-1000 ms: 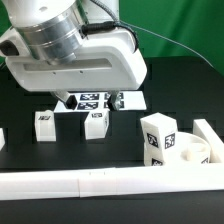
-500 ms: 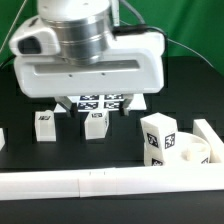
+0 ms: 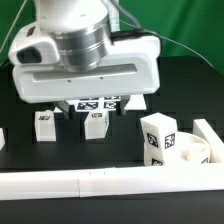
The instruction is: Assemble stool
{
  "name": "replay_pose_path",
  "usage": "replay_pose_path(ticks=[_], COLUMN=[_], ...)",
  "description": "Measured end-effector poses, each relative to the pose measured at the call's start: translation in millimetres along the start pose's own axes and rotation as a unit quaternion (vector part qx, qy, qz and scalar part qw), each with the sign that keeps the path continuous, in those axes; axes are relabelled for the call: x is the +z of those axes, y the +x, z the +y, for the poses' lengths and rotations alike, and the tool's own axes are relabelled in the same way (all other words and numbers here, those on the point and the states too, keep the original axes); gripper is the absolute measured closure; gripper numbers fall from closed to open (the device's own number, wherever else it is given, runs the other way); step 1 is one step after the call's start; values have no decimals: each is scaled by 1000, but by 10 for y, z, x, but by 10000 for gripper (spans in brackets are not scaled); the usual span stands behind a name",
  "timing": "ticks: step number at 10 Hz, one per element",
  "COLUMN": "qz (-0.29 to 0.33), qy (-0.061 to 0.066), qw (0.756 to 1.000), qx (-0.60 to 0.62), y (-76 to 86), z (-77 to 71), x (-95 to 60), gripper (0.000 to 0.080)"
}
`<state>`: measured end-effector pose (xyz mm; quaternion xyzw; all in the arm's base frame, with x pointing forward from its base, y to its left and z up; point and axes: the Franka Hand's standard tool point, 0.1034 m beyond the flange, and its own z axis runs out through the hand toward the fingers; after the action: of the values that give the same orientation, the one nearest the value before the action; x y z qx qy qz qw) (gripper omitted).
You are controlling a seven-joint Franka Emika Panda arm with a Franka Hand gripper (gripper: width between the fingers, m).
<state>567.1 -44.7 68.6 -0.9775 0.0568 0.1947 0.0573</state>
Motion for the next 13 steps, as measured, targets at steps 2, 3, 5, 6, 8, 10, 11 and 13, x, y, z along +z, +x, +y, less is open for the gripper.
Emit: replay_pose_path(ticks=[2,3,5,6,8,10,11,13], qz=[-119,-147,-219,-219,-251,-265,-274,-273], qy=[-5,-5,-2,-2,1,-1,-4,-4], qw=[993,989,976,976,968,964,961,961], qx=[-8,0,2,1,13,20,32,32], y=[-55,-91,-148,-131,-240,-274,-313,-310], z=[79,53,83,82,83,78,81,89], x=[-11,7,77,88,182,329,344,345], gripper=[150,150,150,150,150,150,150,150])
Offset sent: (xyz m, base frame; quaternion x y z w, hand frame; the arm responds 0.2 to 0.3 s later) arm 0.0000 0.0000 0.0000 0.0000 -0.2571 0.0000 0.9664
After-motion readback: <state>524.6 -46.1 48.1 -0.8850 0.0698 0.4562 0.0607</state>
